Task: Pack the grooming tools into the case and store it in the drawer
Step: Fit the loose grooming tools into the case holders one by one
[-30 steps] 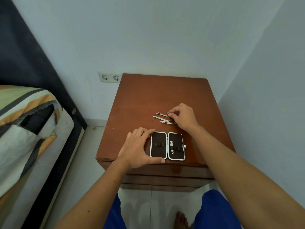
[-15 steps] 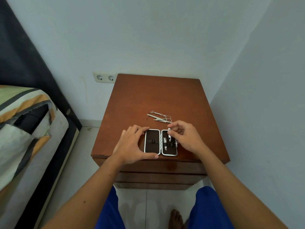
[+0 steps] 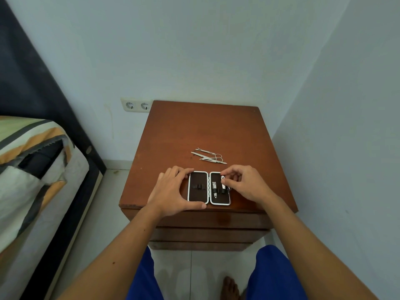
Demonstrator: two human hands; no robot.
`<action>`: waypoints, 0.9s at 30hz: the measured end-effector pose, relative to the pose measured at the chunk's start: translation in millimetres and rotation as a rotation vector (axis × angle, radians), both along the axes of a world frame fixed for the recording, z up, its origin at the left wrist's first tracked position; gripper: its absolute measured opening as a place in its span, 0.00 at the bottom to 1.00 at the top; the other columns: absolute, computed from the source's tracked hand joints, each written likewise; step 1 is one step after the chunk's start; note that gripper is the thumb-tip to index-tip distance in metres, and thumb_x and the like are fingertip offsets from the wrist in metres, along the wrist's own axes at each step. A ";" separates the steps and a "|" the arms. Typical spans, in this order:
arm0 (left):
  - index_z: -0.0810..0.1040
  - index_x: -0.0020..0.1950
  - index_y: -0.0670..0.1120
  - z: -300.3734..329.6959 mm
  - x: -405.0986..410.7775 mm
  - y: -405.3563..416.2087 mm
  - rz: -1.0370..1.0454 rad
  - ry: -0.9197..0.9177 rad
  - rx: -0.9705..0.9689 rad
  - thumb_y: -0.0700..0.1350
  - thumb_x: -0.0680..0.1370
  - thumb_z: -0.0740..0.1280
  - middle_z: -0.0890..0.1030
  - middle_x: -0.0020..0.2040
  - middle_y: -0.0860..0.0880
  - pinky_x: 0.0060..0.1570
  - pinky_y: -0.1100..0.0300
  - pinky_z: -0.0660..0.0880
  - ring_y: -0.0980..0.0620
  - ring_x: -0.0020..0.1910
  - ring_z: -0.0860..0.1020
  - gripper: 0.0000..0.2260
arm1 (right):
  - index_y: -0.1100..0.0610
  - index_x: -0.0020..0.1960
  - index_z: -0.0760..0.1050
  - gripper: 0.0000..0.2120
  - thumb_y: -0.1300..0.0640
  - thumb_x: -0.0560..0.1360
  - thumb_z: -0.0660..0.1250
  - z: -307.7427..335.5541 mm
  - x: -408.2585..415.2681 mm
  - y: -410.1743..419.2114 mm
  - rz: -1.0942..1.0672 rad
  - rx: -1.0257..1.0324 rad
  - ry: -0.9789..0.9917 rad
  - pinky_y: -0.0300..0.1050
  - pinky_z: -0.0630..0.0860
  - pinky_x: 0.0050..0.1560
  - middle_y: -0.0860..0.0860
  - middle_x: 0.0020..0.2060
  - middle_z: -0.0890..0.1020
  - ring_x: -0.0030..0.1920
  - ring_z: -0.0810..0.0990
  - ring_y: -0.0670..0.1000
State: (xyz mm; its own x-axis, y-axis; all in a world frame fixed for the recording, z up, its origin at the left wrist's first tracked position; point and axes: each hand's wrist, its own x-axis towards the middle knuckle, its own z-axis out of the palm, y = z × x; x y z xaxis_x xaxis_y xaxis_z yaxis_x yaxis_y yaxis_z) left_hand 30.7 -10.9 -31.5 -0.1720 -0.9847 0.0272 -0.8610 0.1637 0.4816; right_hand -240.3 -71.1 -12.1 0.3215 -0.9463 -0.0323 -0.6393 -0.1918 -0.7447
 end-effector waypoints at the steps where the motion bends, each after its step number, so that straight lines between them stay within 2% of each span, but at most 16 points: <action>1: 0.65 0.79 0.59 -0.2 0.0 0.0 0.002 -0.001 -0.002 0.84 0.60 0.67 0.71 0.67 0.59 0.65 0.55 0.67 0.58 0.63 0.68 0.53 | 0.46 0.51 0.85 0.08 0.55 0.73 0.79 0.7 0.2 1.8 0.022 -0.011 0.028 0.36 0.71 0.42 0.43 0.40 0.84 0.37 0.75 0.42; 3: 0.65 0.79 0.59 -0.1 -0.2 0.2 0.005 -0.004 -0.002 0.84 0.60 0.67 0.71 0.67 0.59 0.65 0.55 0.66 0.58 0.63 0.68 0.53 | 0.49 0.52 0.87 0.08 0.54 0.74 0.79 1.1 0.6 6.6 0.058 -0.042 0.075 0.32 0.69 0.43 0.42 0.45 0.81 0.40 0.75 0.43; 7: 0.65 0.79 0.60 0.3 -0.4 0.8 0.010 0.001 0.006 0.85 0.60 0.67 0.71 0.67 0.59 0.66 0.55 0.67 0.57 0.64 0.68 0.53 | 0.47 0.51 0.87 0.05 0.52 0.76 0.77 -5.1 -2.3 13.1 0.092 -0.096 0.095 0.37 0.71 0.46 0.42 0.49 0.78 0.43 0.76 0.44; 12: 0.66 0.79 0.59 0.0 -0.3 -0.3 0.003 -0.006 -0.013 0.85 0.60 0.67 0.71 0.65 0.59 0.64 0.56 0.66 0.57 0.63 0.69 0.53 | 0.48 0.49 0.88 0.03 0.54 0.75 0.77 -3.5 -5.4 11.8 0.005 -0.115 0.047 0.34 0.71 0.43 0.43 0.46 0.79 0.40 0.77 0.44; 17: 0.66 0.79 0.59 -0.4 0.4 -1.2 0.000 0.002 -0.008 0.85 0.60 0.67 0.70 0.65 0.60 0.64 0.57 0.65 0.58 0.62 0.68 0.53 | 0.49 0.47 0.87 0.02 0.55 0.77 0.75 8.4 12.4 -21.2 -0.143 -0.176 0.022 0.41 0.70 0.46 0.45 0.43 0.83 0.41 0.77 0.41; 20: 0.66 0.79 0.59 0.2 0.4 -1.2 0.001 0.004 -0.008 0.85 0.59 0.68 0.71 0.65 0.60 0.65 0.55 0.66 0.58 0.63 0.68 0.53 | 0.50 0.50 0.87 0.03 0.54 0.77 0.75 10.7 28.2 -39.7 -0.141 -0.186 0.068 0.40 0.70 0.46 0.45 0.43 0.80 0.41 0.76 0.40; 22: 0.66 0.79 0.59 0.8 0.3 -1.1 0.001 0.011 -0.009 0.84 0.59 0.68 0.71 0.65 0.60 0.66 0.55 0.66 0.58 0.63 0.68 0.53 | 0.50 0.51 0.87 0.04 0.54 0.77 0.75 6.7 37.2 -47.5 -0.126 -0.187 0.103 0.41 0.72 0.47 0.46 0.44 0.79 0.41 0.75 0.43; 24: 0.66 0.79 0.59 1.0 0.2 -0.9 0.001 0.012 -0.006 0.84 0.59 0.68 0.70 0.65 0.60 0.66 0.55 0.66 0.58 0.63 0.68 0.53 | 0.50 0.52 0.87 0.05 0.54 0.77 0.75 1.2 43.0 -52.6 -0.104 -0.182 0.124 0.48 0.76 0.50 0.48 0.45 0.78 0.43 0.76 0.46; 27: 0.67 0.79 0.59 1.0 0.4 -0.6 0.003 0.014 -0.012 0.84 0.59 0.68 0.71 0.64 0.60 0.66 0.54 0.66 0.59 0.63 0.68 0.53 | 0.48 0.53 0.87 0.06 0.53 0.76 0.76 -3.4 49.3 -53.8 -0.076 -0.176 0.155 0.49 0.77 0.52 0.48 0.46 0.78 0.46 0.78 0.49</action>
